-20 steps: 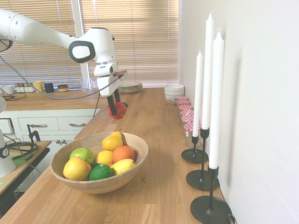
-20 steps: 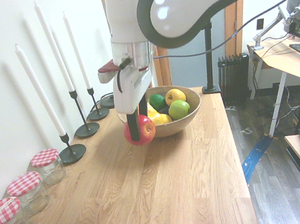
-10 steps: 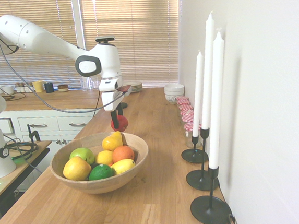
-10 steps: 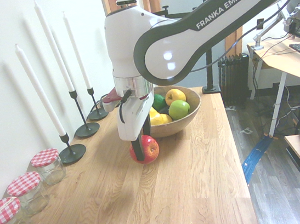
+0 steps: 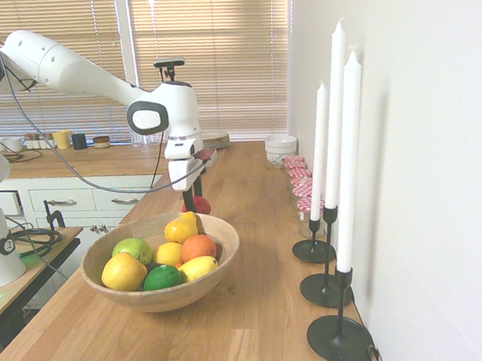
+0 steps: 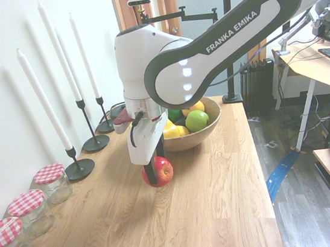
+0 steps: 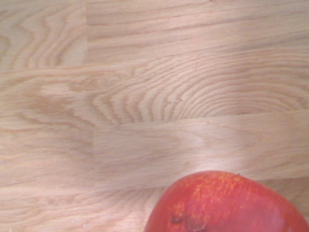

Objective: Take red apple out of the basket

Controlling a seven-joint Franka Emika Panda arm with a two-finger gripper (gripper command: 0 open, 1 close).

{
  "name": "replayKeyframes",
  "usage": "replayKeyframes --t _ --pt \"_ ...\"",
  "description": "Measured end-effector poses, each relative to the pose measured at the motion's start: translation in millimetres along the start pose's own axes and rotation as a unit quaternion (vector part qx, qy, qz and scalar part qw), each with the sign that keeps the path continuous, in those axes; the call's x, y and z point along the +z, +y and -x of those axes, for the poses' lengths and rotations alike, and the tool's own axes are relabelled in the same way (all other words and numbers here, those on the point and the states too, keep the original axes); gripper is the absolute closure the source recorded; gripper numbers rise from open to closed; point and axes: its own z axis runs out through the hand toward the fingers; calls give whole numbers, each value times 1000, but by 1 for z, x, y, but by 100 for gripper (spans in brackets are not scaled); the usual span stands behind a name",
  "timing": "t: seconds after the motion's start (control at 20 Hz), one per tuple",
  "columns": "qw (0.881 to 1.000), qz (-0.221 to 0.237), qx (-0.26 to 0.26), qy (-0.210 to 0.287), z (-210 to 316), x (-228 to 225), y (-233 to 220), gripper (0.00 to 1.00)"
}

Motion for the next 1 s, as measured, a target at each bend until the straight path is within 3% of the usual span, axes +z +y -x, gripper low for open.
replayKeyframes --t 0.65,0.7,1.0 --pt "1000 8 -3 -6 3 16 -4 100" --pt "1000 8 -3 -6 4 16 -5 0" --pt "1000 8 -2 -7 6 16 -7 0"
